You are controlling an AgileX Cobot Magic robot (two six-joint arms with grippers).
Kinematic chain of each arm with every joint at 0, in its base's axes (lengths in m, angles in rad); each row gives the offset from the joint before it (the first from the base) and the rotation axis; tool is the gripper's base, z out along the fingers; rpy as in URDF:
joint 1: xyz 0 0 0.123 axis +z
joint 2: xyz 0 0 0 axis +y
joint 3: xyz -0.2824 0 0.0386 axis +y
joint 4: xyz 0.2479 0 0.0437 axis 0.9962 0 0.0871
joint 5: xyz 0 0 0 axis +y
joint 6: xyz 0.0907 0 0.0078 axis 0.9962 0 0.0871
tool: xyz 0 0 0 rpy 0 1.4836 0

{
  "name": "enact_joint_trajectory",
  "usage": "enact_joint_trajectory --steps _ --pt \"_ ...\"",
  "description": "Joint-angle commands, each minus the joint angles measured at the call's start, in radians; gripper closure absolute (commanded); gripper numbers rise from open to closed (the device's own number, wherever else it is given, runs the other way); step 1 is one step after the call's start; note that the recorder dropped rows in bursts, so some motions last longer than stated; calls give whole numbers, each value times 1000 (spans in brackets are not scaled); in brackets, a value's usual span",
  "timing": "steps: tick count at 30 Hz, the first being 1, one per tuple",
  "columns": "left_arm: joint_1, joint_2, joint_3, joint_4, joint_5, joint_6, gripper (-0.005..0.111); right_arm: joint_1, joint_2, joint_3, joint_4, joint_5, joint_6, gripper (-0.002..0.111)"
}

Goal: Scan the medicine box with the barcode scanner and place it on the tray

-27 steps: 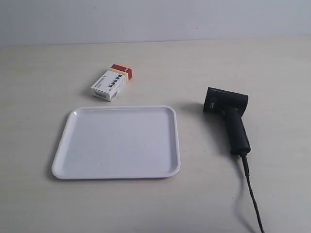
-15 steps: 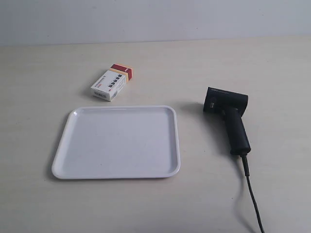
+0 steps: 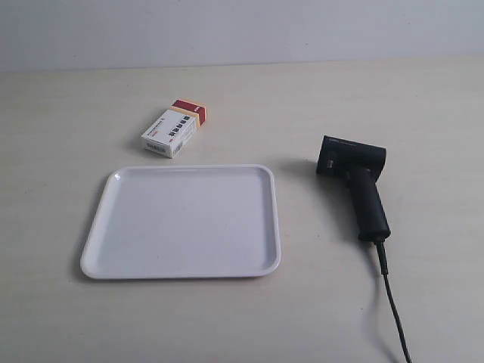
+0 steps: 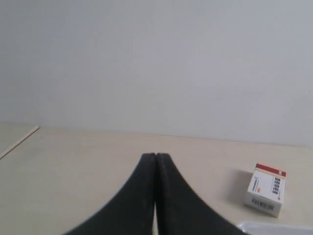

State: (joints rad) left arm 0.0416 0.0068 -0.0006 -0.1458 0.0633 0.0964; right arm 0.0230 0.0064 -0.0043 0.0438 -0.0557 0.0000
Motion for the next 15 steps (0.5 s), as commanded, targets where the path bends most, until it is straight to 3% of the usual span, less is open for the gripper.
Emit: enact_joint_trajectory --steps 1,6,11,15 --pt "-5 -7 1 3 -73 4 105 -8 -6 4 5 -110 0 108" --pt "-5 -7 1 3 -73 4 105 -8 -6 4 5 -130 0 108" --pt "-5 -7 -10 -51 -247 -108 105 -6 -6 -5 39 -401 6 108" --pt "-5 -7 -132 -51 -215 -131 105 -6 -6 -137 50 -314 82 108"
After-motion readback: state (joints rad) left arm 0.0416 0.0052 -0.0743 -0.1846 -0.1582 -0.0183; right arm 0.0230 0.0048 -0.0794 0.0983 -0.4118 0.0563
